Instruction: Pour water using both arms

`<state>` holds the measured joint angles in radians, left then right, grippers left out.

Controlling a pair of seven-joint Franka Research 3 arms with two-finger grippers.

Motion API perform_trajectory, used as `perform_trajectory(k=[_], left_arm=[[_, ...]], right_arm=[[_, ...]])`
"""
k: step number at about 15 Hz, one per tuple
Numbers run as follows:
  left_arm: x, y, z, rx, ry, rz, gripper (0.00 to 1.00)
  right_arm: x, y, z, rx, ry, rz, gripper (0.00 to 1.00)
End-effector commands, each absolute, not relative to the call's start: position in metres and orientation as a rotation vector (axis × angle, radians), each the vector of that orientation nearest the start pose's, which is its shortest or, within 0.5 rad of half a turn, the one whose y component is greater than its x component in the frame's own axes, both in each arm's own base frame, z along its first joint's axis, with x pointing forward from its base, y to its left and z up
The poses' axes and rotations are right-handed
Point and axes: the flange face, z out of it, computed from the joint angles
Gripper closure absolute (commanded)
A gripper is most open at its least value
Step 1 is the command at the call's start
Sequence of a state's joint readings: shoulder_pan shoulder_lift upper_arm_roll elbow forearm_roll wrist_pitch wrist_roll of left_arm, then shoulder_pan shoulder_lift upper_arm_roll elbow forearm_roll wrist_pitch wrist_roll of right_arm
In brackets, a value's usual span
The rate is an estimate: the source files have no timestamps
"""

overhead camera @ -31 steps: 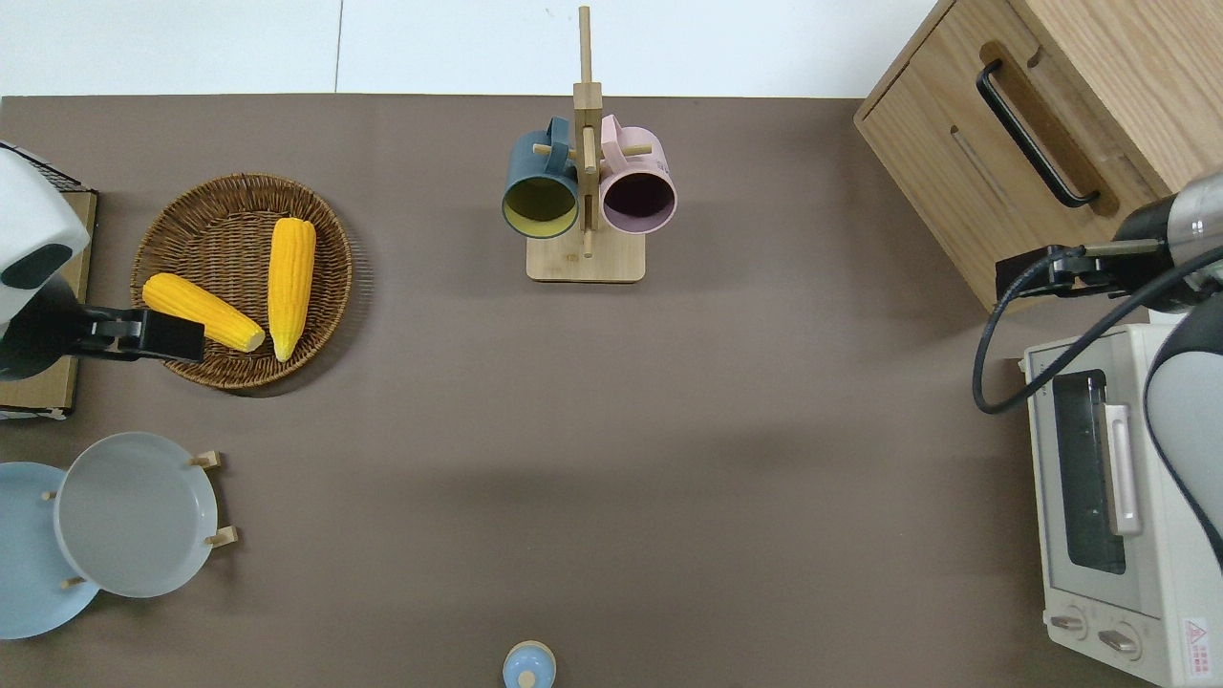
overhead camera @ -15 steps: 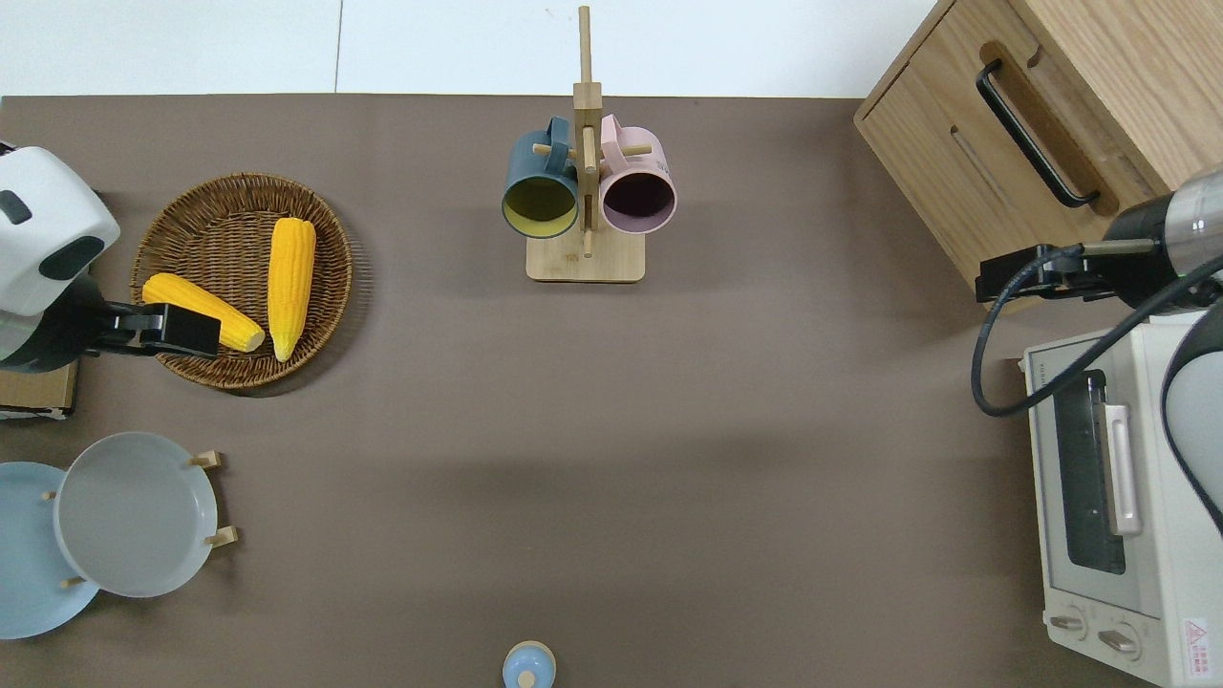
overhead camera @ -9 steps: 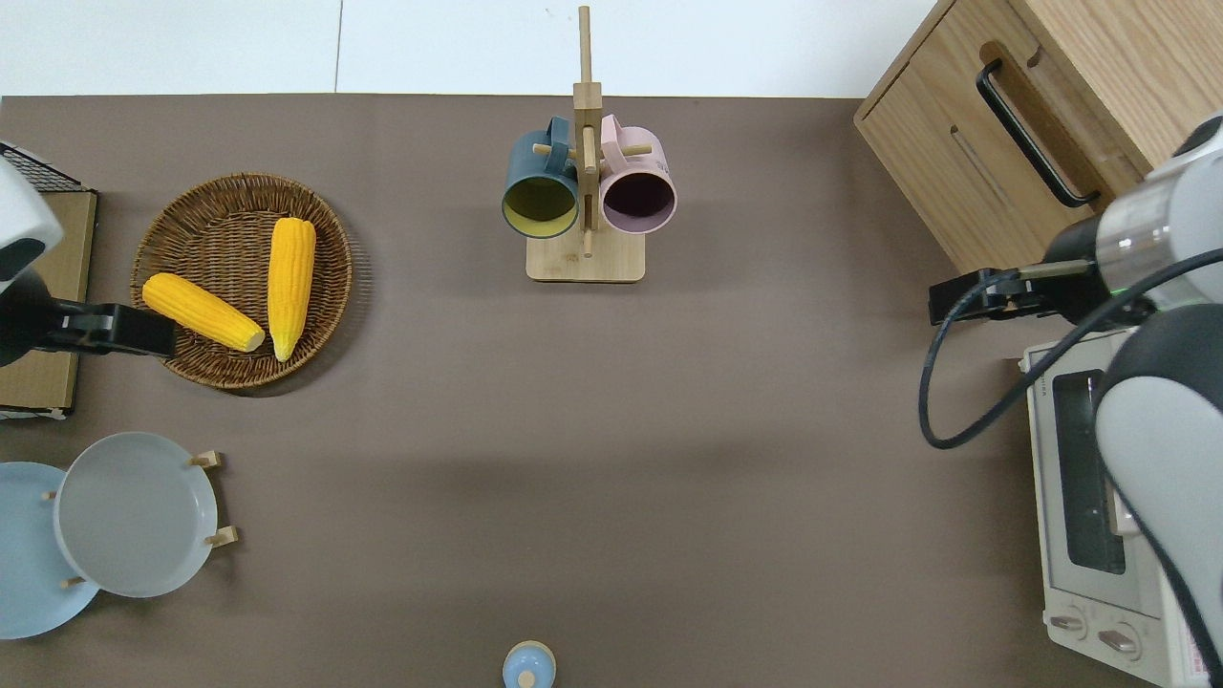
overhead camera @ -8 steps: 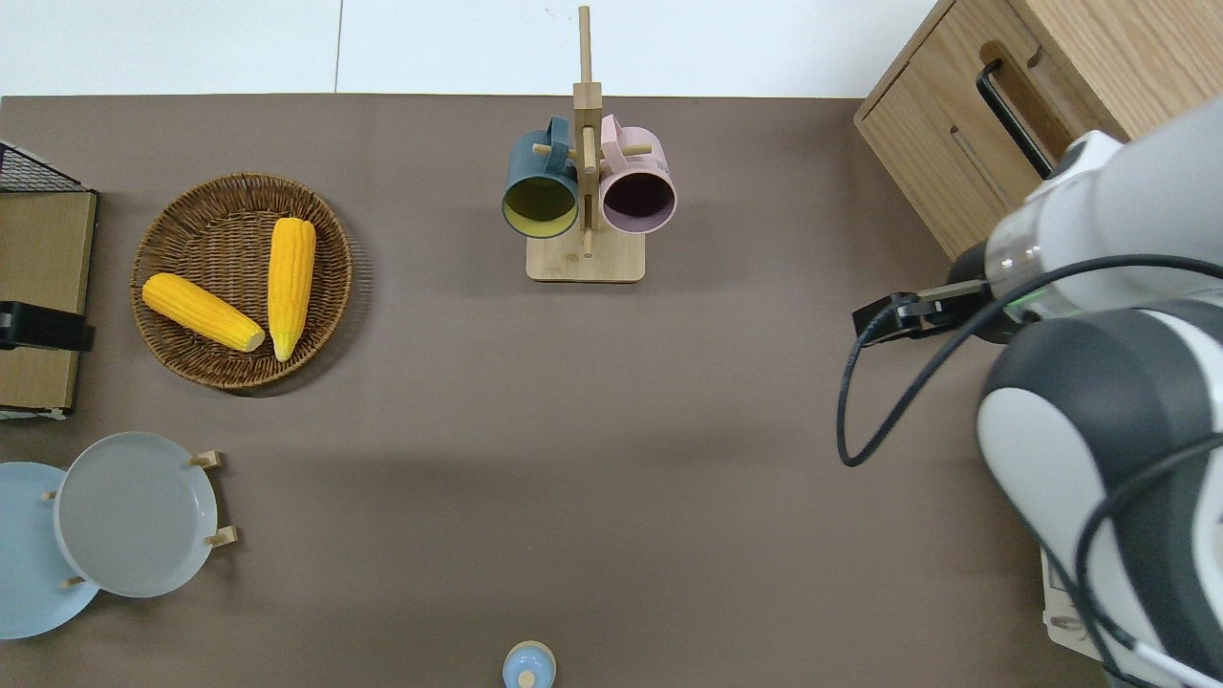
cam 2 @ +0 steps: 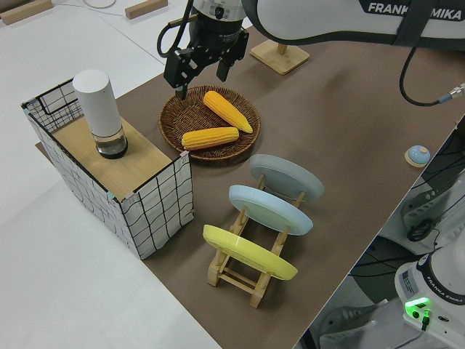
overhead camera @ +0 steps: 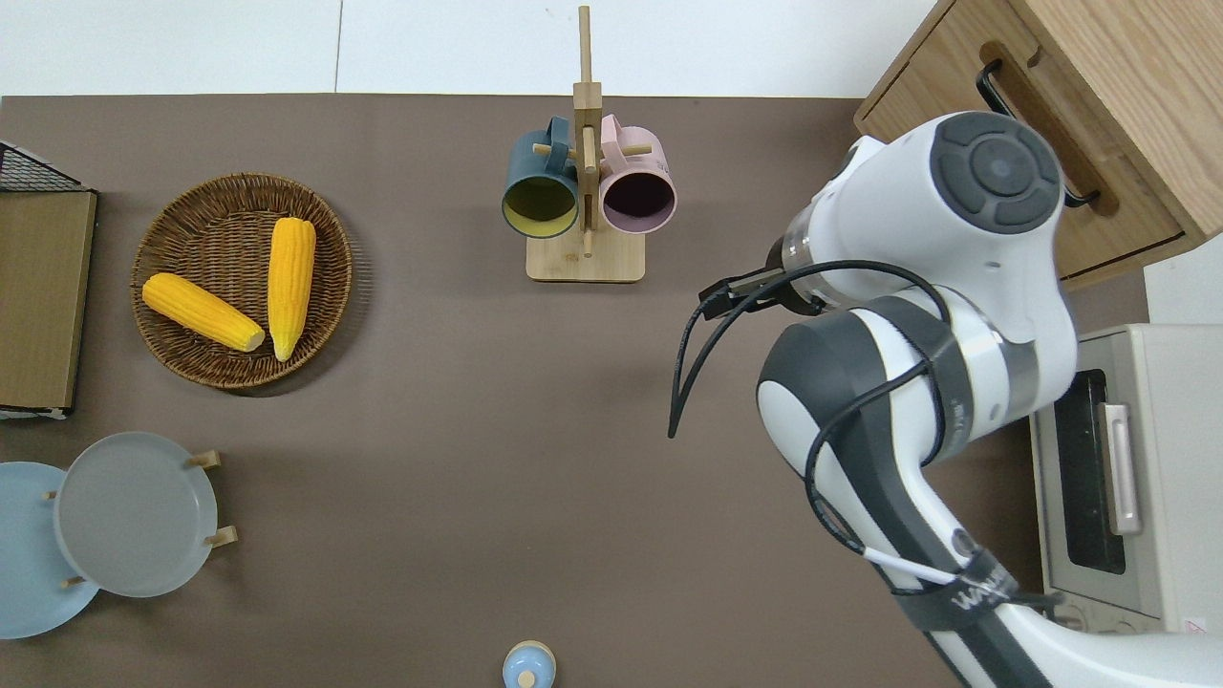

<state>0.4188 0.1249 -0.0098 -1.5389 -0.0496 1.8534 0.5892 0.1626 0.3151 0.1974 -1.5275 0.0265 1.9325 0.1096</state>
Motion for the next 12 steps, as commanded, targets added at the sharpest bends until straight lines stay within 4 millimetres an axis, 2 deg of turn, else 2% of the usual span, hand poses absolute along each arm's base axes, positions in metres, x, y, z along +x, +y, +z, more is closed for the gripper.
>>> perform_trajectory(k=[1,3,5,8,12], left_arm=[[0.574,0.291,0.578,-3.056,0.299,-0.428,0.0],[0.572,0.325,0.563,-3.063,0.292,-0.529,0.0],[0.572,0.349,0.551,-3.074,0.278,-0.653,0.0],[0.582,0.361,0.538,-3.065,0.211,-0.817,0.0],[0.602,0.363,0.521,-3.017,0.125,-0.981,0.0]], right_arm=[[0.64,0.238,0.476,-2.985,-0.343,-0.217,0.007],[0.65,0.249,0.465,-2.955,-0.352,-0.314,0.007],[0.661,0.256,0.445,-2.95,-0.377,-0.393,0.007],[0.672,0.273,0.428,-2.931,-0.443,-0.533,0.009],[0.688,0.275,0.431,-2.899,-0.461,-0.673,0.025]])
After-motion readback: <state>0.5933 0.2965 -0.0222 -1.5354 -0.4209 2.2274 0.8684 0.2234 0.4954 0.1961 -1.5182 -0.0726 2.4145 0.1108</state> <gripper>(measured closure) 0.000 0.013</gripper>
